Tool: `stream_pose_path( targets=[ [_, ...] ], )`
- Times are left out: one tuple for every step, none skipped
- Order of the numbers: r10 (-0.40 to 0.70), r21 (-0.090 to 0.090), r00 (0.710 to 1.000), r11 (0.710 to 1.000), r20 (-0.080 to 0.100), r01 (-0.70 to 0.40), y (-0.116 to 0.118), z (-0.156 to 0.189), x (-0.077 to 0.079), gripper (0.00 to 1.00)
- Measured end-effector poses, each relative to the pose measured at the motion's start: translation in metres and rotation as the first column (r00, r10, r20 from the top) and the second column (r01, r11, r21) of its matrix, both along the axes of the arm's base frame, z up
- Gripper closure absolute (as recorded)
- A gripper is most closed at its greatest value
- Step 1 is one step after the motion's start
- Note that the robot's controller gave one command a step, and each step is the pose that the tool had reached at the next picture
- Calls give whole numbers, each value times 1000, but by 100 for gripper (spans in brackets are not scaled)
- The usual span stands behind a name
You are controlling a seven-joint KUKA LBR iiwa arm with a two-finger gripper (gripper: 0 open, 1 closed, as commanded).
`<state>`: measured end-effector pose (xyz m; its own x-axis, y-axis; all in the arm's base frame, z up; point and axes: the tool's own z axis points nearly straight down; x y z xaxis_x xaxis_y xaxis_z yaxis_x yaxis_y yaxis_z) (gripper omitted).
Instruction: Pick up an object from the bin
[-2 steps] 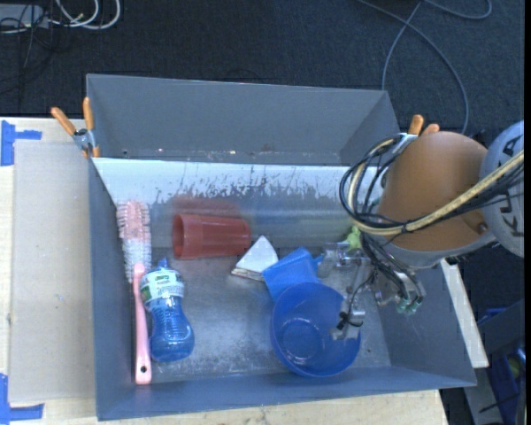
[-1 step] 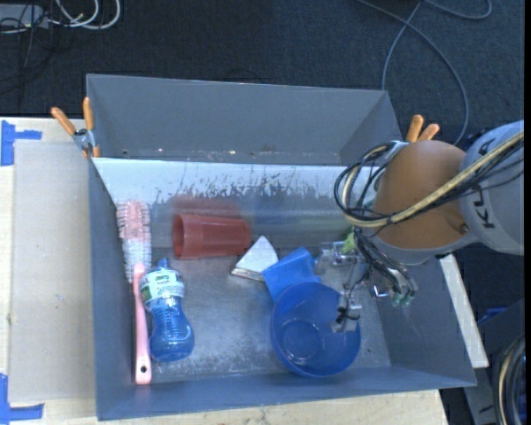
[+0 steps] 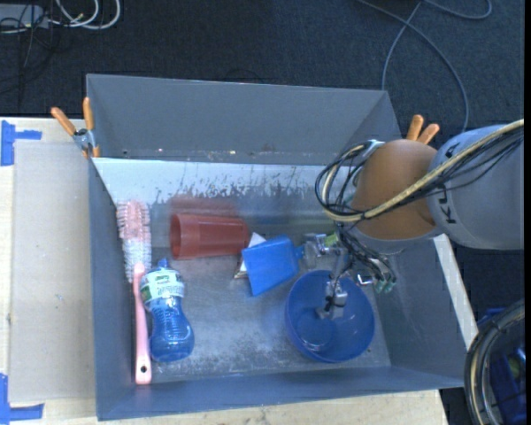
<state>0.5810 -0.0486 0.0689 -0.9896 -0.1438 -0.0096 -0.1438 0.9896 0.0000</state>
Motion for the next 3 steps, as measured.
stream_pose_path(
  targets=[
    [29, -3, 1000, 1000, -6, -29, 3, 3, 35, 0],
    [5, 0, 1000, 1000, -3, -5, 1, 4, 6, 0],
    [20, -2, 1000, 1000, 12, -20, 2, 10, 32, 100]
  ],
)
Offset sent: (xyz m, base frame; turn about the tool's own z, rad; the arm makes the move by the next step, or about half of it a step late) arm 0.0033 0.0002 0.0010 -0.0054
